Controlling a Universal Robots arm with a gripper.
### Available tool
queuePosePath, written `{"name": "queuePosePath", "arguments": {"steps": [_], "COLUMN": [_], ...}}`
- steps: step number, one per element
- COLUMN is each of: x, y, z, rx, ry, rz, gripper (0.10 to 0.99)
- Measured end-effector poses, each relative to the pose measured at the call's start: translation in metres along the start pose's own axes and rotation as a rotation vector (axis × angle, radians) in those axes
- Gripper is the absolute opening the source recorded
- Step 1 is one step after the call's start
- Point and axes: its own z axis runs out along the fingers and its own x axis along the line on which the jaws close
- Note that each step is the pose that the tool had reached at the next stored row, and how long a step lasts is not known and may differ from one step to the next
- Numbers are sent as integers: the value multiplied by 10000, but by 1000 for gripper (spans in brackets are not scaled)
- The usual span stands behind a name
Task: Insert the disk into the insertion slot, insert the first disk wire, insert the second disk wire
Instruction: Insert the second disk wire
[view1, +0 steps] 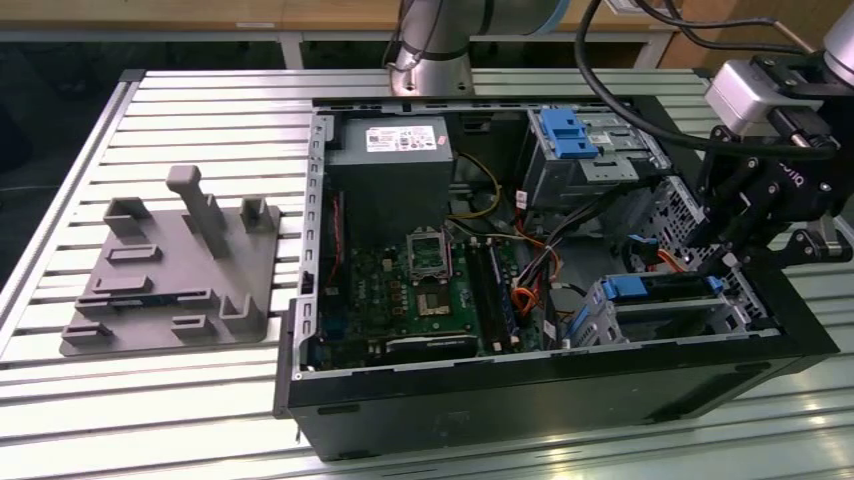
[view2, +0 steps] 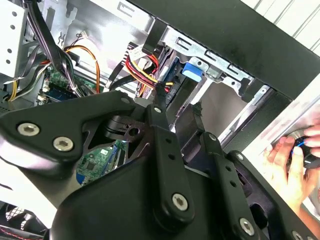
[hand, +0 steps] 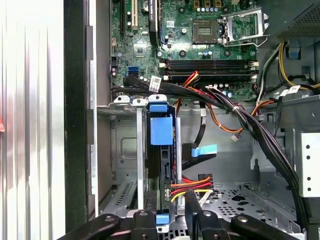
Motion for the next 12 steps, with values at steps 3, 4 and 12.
{"name": "queuePosePath", "arguments": {"steps": [3,4,12], "x": [0,0,-55], "y": [0,0,3], "z": [0,-1,0], "rx": [0,0,5], "ry": [0,0,155], "rz": [0,0,7], "gripper": [361,361,361]}}
